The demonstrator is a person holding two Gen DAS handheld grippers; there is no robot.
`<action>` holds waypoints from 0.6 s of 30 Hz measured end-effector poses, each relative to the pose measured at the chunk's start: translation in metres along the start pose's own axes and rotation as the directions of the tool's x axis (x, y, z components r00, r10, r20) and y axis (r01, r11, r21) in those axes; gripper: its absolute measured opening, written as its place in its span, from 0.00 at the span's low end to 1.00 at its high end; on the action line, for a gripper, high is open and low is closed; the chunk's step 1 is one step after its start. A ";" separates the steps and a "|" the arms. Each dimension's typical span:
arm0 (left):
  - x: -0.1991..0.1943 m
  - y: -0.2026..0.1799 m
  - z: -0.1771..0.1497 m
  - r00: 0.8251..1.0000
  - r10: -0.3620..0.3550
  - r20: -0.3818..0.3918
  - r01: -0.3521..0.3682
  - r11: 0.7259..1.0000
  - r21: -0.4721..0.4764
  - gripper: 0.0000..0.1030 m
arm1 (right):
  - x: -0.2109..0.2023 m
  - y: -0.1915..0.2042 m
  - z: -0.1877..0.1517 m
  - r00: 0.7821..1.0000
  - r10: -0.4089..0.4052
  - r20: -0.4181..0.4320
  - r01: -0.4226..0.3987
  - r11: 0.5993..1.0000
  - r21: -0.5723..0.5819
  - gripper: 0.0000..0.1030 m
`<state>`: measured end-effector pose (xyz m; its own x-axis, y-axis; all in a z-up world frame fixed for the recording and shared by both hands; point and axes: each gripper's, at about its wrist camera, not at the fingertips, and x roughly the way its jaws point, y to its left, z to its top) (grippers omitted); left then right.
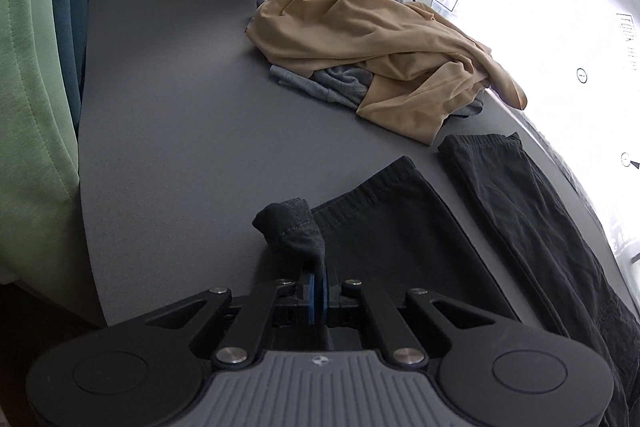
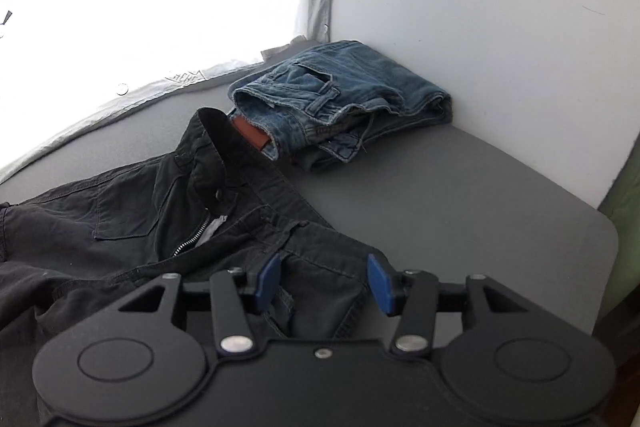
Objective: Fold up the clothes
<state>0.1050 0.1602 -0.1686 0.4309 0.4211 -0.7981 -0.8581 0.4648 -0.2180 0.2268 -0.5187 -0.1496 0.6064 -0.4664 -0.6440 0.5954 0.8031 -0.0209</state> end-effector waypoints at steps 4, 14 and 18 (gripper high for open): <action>0.012 -0.022 -0.001 1.000 0.025 0.004 -0.025 1.000 0.015 0.06 | 0.037 0.024 0.016 0.996 0.094 0.007 -0.094 0.995 -0.028 0.19; 0.041 -0.088 -0.013 0.996 0.089 -0.017 -0.087 0.989 0.120 0.11 | 0.163 0.067 0.052 0.983 0.164 -0.088 -0.160 0.986 0.049 0.21; 0.052 -0.115 -0.018 0.993 0.116 -0.024 -0.110 0.980 0.165 0.11 | 0.180 0.094 0.043 0.990 0.115 -0.088 -0.119 0.992 -0.046 0.27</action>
<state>0.2205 0.1144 -0.1952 0.3219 0.4533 -0.8312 -0.8427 0.5374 -0.0333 0.4145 -0.5431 -0.2339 0.6218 -0.3368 -0.7070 0.4945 0.8690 0.0209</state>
